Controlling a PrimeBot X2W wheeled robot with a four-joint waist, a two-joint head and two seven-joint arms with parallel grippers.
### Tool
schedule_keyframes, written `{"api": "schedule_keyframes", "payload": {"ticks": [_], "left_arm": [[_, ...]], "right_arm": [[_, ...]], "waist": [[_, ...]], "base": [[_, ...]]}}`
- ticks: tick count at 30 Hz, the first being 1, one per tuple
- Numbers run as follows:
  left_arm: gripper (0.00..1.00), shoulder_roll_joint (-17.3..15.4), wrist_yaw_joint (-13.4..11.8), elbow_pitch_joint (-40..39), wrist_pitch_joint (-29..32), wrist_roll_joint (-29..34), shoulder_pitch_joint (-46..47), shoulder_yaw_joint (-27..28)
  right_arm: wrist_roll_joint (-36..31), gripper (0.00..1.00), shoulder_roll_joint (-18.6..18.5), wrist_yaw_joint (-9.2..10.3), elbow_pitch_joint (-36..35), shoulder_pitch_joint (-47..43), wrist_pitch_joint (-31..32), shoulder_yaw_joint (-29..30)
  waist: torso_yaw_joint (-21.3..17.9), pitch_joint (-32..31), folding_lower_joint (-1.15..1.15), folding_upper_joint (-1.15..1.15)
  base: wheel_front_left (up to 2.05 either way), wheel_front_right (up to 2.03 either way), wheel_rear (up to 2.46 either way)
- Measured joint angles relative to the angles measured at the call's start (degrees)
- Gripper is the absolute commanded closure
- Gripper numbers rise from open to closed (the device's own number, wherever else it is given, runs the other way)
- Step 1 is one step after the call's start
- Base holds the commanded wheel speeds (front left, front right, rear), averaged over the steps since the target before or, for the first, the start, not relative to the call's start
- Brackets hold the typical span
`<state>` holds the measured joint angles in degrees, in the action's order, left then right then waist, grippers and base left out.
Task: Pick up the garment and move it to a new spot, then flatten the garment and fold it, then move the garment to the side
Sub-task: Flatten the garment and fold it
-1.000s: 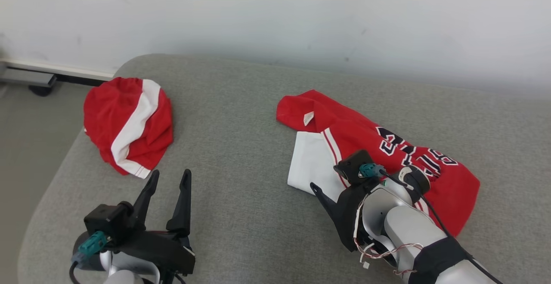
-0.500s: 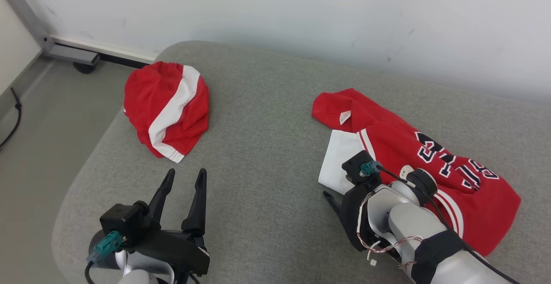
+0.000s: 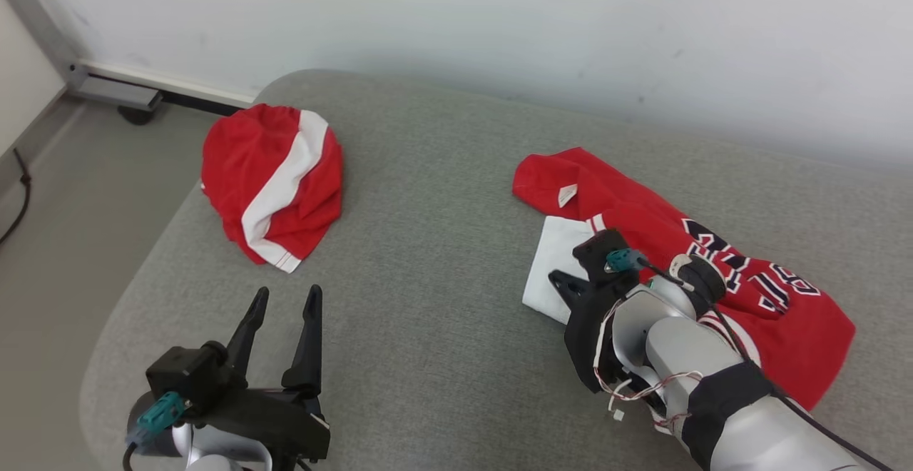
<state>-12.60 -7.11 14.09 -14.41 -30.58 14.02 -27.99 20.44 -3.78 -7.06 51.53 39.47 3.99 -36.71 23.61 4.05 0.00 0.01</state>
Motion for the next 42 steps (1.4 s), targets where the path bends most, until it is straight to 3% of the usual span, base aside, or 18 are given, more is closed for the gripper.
{"api": "schedule_keyframes", "payload": {"ticks": [8,9,10,15,25,41,42], "left_arm": [[0.00,-0.7,0.0,-0.7,0.0,0.4,-1.6,1.0],[0.00,-0.5,0.0,-0.9,0.0,0.4,-1.6,1.0],[0.00,-0.3,0.0,-0.9,0.0,0.4,-1.5,0.8],[0.00,2.2,0.7,-0.5,0.0,1.0,0.9,-1.6],[0.00,4.8,1.6,2.6,0.0,1.0,1.8,-3.1],[0.00,4.1,1.5,3.1,0.0,2.5,1.6,-2.1],[0.00,4.0,1.5,3.1,0.0,2.9,1.6,-2.1]], "right_arm": [[0.2,1.00,0.0,-0.01,0.2,0.0,-1.2,-1.2],[0.2,0.54,0.0,-0.01,0.8,0.0,-0.3,-1.5],[0.2,0.00,0.0,-0.01,1.4,0.0,0.3,-2.1],[0.7,0.00,0.0,-0.01,2.7,-0.1,1.4,-2.1],[2.5,0.00,0.0,-0.02,4.5,5.1,7.1,-7.5],[4.8,0.00,0.1,-0.09,13.3,10.5,20.1,-12.2],[4.8,0.13,0.1,-0.09,13.5,10.5,20.6,-12.5]], "waist": [[-3.6,-0.4,0.00,0.00],[-4.1,-0.4,0.00,0.00],[-4.6,-0.3,0.00,0.00],[-5.4,0.0,0.00,0.00],[-1.7,-0.6,0.00,0.00],[4.4,-0.2,0.00,0.00],[4.5,0.0,0.00,0.00]], "base": [[0.00,0.00,0.00],[0.00,0.00,0.00],[0.00,0.00,0.00],[0.00,0.00,0.00],[0.00,0.00,0.00],[0.00,0.00,0.00],[0.00,0.00,0.00]]}}
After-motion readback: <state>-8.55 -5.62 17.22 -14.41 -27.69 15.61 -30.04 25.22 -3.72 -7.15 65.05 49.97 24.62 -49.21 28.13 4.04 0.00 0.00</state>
